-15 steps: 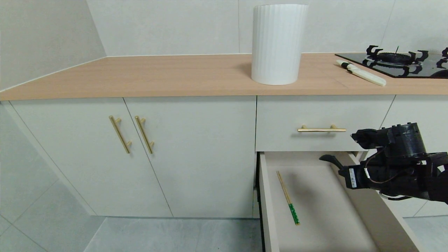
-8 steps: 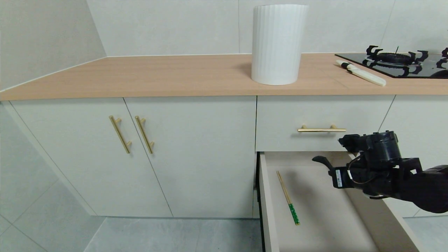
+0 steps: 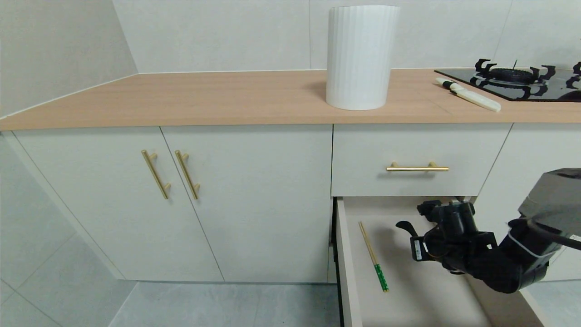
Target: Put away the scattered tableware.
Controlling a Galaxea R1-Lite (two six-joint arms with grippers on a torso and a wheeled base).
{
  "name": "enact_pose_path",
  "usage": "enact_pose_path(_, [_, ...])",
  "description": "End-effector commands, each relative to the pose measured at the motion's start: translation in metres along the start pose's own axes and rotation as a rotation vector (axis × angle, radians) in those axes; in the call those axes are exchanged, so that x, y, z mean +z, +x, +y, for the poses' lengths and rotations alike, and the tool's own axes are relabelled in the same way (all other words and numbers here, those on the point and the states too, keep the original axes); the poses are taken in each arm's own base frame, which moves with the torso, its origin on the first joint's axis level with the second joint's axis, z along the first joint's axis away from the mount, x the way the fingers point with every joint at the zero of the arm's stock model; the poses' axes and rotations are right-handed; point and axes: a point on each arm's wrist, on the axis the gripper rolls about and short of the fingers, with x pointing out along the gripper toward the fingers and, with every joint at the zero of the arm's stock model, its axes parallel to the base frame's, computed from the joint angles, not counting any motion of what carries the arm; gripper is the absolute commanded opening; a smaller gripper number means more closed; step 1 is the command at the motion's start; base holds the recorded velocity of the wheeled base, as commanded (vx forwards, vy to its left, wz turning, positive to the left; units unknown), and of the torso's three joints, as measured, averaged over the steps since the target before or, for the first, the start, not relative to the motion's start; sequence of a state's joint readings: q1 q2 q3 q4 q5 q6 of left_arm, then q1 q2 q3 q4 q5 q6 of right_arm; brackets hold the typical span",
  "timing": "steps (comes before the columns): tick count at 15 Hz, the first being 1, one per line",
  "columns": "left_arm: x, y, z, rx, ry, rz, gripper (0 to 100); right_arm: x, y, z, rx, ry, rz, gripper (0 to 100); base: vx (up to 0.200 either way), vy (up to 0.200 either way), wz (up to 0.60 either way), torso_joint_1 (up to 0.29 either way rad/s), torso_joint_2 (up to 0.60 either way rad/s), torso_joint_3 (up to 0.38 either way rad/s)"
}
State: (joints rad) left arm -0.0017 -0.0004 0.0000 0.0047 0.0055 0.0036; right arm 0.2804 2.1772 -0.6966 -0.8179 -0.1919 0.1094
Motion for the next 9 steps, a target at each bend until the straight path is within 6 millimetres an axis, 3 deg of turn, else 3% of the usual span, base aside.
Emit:
enact_pose_path(1, [0.0, 0.0, 0.0, 0.001, 0.001, 0.0, 100, -0.027, 0.022, 0.001, -0.019, -0.017, 0.078, 0, 0.0, 0.0, 0.0, 0.0, 0.0, 0.0])
enact_pose_path(9, [0.0, 0.0, 0.0, 0.001, 0.001, 0.0, 100, -0.04, 0.038, 0.002, -0.04, -0.021, 0.089, 0, 0.0, 0.0, 0.0, 0.0, 0.0, 0.0])
